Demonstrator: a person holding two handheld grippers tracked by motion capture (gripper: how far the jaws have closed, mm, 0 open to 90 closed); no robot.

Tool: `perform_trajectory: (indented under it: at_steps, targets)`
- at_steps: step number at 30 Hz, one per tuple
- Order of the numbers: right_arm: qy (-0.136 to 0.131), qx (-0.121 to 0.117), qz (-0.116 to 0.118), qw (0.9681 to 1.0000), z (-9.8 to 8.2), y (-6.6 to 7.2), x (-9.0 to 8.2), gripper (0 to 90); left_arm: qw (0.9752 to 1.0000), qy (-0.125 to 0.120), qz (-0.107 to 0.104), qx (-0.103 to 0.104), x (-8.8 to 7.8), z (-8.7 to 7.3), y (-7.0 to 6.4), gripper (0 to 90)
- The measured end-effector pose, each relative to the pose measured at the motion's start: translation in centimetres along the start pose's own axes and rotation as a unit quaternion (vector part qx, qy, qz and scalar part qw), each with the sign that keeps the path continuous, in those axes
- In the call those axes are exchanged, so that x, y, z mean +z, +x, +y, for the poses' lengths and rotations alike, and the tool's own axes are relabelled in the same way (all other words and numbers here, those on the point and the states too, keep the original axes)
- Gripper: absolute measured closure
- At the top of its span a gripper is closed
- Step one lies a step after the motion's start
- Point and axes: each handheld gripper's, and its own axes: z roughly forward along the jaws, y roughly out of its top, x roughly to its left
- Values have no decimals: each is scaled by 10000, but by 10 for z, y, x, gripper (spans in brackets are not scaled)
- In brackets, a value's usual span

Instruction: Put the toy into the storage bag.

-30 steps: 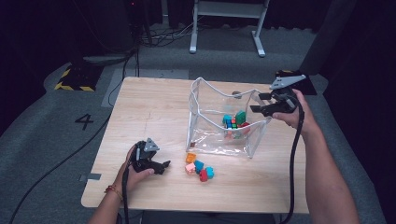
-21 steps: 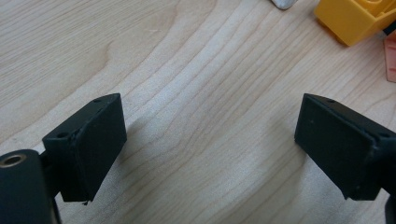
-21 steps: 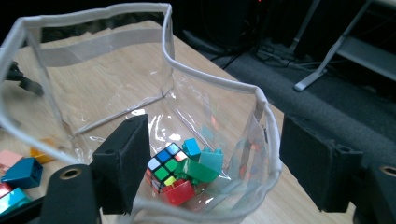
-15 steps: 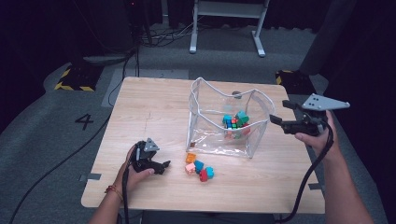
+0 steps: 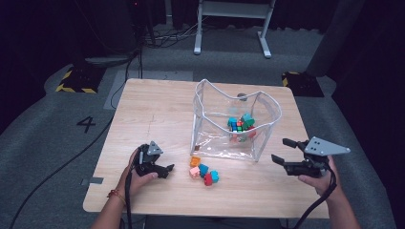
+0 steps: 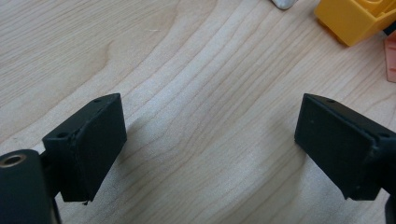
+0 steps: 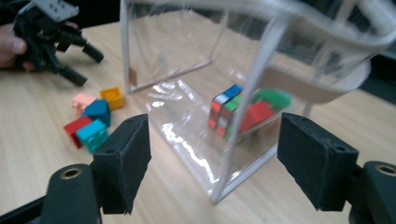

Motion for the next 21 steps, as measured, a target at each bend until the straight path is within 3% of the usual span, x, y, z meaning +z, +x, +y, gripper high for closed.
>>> perform_trajectory:
  at_steps: [12, 17, 21]
  targets:
    - [376, -3, 708, 9968, -34, 41, 49, 261, 10000, 7, -3, 4, 0, 0, 0, 92]
    - [690, -177, 1128, 9911, -37, 57, 79, 261, 10000, 2, 1, 4, 0, 0, 0, 92]
    - [905, -466, 1397, 9849, -34, 69, 101, 262, 10000, 2, 1, 2, 0, 0, 0, 92]
